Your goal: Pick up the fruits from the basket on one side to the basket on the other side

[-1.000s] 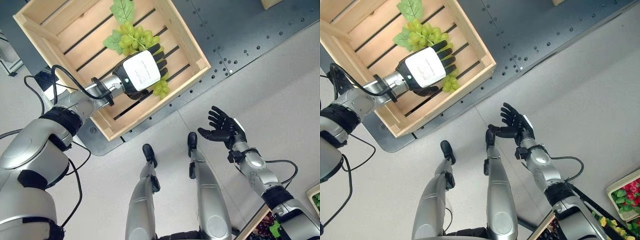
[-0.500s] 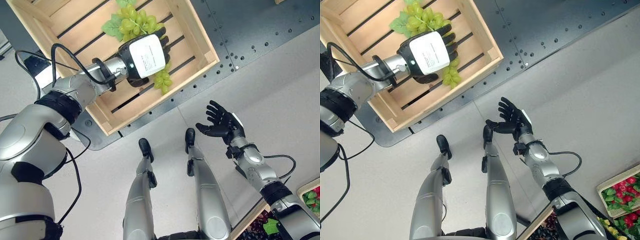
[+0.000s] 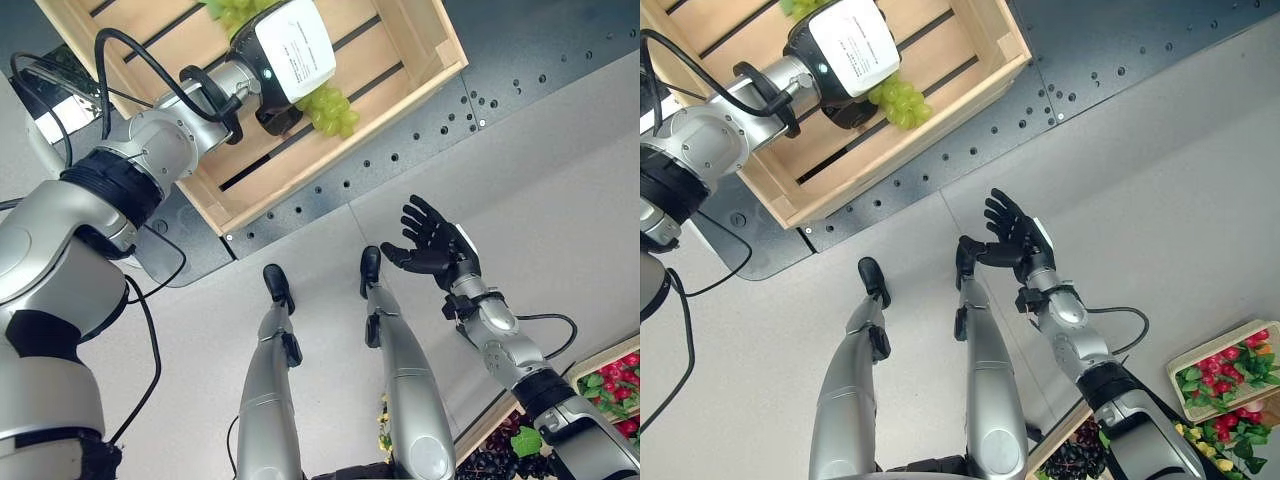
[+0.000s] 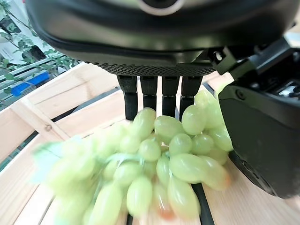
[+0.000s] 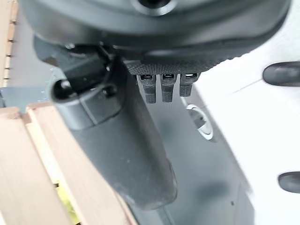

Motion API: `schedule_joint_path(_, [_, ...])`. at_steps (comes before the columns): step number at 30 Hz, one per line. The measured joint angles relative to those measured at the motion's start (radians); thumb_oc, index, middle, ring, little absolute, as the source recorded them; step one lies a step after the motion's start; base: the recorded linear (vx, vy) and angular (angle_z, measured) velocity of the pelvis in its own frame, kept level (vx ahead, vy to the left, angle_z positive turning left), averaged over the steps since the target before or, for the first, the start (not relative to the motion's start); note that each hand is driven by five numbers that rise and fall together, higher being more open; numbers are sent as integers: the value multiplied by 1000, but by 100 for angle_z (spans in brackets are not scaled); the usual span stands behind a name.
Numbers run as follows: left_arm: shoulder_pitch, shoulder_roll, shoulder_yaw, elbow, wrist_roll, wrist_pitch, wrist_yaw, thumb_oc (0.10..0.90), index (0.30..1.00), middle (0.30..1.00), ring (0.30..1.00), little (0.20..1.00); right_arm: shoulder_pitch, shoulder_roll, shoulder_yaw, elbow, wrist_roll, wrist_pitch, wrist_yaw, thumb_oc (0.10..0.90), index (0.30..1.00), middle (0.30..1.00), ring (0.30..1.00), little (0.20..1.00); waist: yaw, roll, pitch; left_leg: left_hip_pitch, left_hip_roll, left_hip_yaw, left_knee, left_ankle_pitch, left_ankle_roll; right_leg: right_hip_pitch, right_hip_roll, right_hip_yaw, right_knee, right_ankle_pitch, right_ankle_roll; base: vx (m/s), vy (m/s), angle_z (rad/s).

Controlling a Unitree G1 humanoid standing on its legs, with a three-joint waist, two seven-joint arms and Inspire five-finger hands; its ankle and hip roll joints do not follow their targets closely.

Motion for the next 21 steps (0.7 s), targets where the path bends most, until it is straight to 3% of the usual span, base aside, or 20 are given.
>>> schedule_joint_path(5, [4,-1,-24,32,-4,-9,29,400,300,300,300,300,-7,27,0,-22,-1,-1,-2,800,900,900,900,900,-7,0,0,13,0,0,14,-7,4,21,-3,-4,0,5,-1,-14,3,0])
schedule_joint_path(11, [80,21,-45,103,-38,-20,50,400,300,300,300,300,8,45,2,-21,-1,-1,-3,800,900,900,900,900,-15,-1,2,102,2,20,1,-11,5,99,-3,0,-6,4,-2,-18,9,-5])
schedule_joint_path(14, [145,58,-37,96,-209,-39,138,400,300,300,300,300,39,45,-3,-22,-1,-1,-3,800,900,900,900,900,0,0,2,170,0,21,-33,-3,-3,162,0,-3,-32,8,-4,0,0,0])
schedule_joint_path(17, [267,61,98,68,-490,-91,262,400,300,300,300,300,89,58,-3,-22,-4,-1,-4,800,900,900,900,900,21,0,3,258,0,22,-77,3,-10,245,7,-6,-65,10,-2,0,-19,-1])
schedule_joint_path(21, [455,7,400,28,-699,-161,334,400,300,300,300,300,143,96,-7,-24,-5,6,-18,800,900,900,900,900,39,2,4,399,-2,22,-144,11,-13,381,13,-12,-112,10,-2,-1,-8,0])
